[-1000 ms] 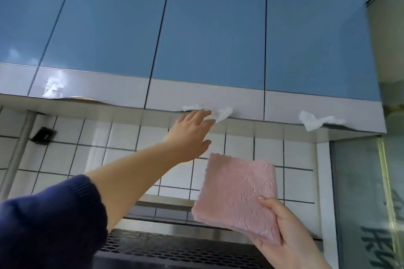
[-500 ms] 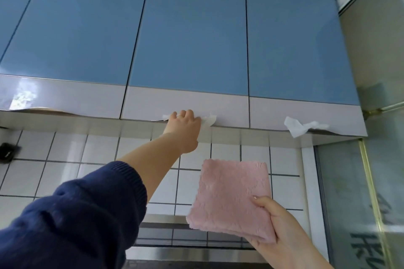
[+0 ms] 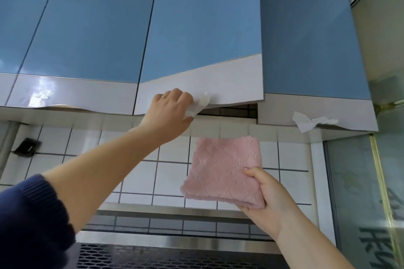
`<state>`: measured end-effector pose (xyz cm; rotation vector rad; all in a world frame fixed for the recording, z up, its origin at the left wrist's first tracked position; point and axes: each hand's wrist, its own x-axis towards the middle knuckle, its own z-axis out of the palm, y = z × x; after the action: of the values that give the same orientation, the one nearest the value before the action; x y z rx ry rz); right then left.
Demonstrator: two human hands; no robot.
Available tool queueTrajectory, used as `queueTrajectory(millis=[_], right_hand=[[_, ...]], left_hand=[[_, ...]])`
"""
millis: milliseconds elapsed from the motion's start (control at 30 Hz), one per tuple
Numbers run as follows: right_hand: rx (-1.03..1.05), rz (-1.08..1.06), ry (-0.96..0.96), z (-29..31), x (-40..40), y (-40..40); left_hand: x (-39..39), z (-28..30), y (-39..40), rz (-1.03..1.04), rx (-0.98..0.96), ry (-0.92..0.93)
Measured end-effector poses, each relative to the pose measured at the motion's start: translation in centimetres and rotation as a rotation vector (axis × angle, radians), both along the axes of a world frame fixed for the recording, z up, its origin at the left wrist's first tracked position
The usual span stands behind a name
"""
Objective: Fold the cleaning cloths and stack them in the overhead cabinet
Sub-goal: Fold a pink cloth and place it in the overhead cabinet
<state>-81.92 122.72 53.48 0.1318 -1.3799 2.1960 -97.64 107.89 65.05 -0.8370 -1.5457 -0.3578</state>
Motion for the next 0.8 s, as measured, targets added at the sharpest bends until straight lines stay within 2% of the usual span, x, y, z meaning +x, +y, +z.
queueTrajectory(millis=[133,233,400,500,567,700,800], right_hand=[[0.016,0.042,0.010,0.8,-0.6,-0.9],[0.033,0.065,0.021,1.5,-1.3,-1.4],[0.056,0.066,0.050,2.9,-2.5,-2.8],[0.065,0.077,0.065,3.9,-3.5,-4.2],[0.089,0.090,0.066,4.7,-4.4,-5.6],[0.098,0.112,0.082,6.0,-5.6,-7.9],[0.095,0.104,0.085,6.4,-6.4,-9.0]], left_hand=[[1.0,-0.5,-3.3,-0.106,0.103,0.021],[0.8,-1.0,-5.8,-0.186,0.259,-0.015],[-0.8,-1.7,-9.4,-0.423,0.608,-0.219],[-1.6,-1.7,-11.6,-0.540,0.755,-0.313],[-1.8,-1.6,-13.3,-0.585,0.786,-0.355],[-1.5,-1.4,-13.7,-0.602,0.663,-0.315],[-1.9,-1.4,-13.7,-0.610,0.658,-0.323]])
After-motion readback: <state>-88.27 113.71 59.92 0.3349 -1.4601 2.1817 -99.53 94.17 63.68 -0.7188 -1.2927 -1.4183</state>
